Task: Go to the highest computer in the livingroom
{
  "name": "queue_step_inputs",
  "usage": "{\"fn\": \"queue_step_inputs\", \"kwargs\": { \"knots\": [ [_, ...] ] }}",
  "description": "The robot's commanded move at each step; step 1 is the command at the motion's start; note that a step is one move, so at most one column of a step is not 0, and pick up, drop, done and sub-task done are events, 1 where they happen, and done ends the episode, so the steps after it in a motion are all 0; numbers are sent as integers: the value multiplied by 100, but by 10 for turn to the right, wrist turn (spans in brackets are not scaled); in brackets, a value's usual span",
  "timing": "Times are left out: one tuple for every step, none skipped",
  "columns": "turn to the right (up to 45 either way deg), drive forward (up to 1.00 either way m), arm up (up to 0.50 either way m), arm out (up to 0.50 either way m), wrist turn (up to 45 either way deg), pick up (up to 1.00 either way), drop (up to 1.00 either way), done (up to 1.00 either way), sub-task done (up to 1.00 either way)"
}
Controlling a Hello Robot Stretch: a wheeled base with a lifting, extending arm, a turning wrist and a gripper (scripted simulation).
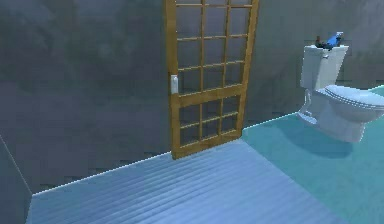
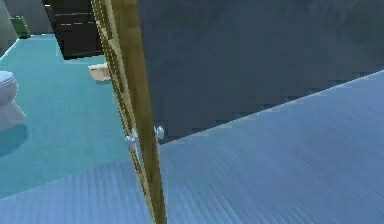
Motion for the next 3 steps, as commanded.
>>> {"fn": "queue_step_inputs", "kwargs": {
  "knots": [
    [0, 30, 0, 0, 0, 0, 0, 0, 0],
    [450, 0, 0, 0, 0, 0, 0, 0, 0],
    [0, 35, 0, 0, 0, 0, 0, 0, 0]
  ]
}}
